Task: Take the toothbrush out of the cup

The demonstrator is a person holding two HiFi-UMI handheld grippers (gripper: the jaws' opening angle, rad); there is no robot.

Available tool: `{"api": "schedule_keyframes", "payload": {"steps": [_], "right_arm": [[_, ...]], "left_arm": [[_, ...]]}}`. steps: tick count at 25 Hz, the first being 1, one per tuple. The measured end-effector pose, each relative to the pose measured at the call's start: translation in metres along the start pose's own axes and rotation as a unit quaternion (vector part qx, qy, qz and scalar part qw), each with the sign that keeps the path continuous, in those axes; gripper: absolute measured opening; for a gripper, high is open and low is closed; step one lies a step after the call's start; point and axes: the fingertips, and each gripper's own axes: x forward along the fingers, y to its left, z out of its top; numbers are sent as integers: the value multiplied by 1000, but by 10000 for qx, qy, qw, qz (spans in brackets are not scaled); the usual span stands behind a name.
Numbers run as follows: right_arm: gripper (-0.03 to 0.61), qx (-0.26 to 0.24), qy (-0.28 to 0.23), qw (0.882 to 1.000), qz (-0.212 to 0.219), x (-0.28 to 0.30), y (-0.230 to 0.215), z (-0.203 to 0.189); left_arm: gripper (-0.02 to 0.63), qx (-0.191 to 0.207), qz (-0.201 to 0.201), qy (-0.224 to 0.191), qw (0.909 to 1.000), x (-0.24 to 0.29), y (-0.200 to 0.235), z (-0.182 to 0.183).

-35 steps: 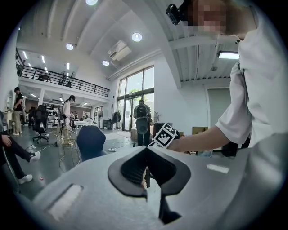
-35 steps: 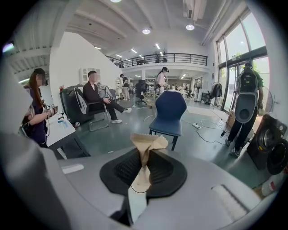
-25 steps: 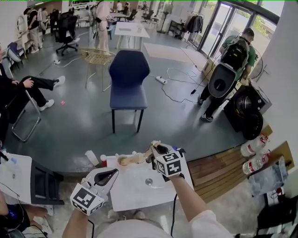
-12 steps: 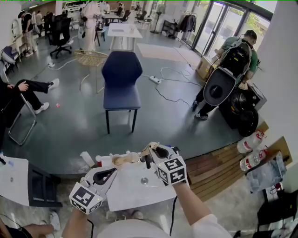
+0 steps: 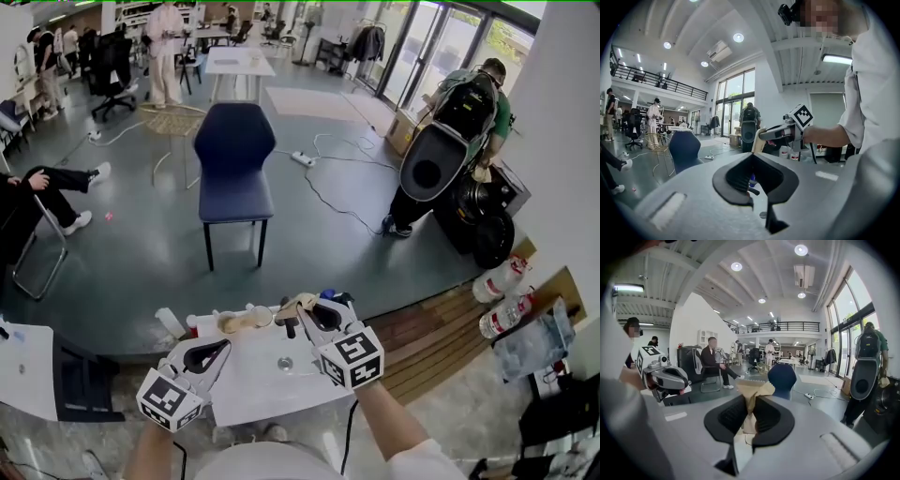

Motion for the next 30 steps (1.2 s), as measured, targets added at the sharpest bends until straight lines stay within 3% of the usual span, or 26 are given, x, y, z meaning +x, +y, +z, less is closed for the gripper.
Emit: {"api": "schedule_keyframes", "payload": {"steps": [13,25,28,30], "right_arm": [[26,-168,-333,9990,236,-43,24,34],[27,-174,-350,9991,152,-65,23,31],[28,-171,-379,9991,129,-68,21,33],[28,-163,-355,9992,118,-70,20,31]], "left_arm": [[6,-5,-21,45,10000,6,2,-4],[8,19,-47,107,9999,10,0,-17],[122,72,-90,219,9997,13,1,-22],[162,123,-102,298,9994,15,1,-27]]}}
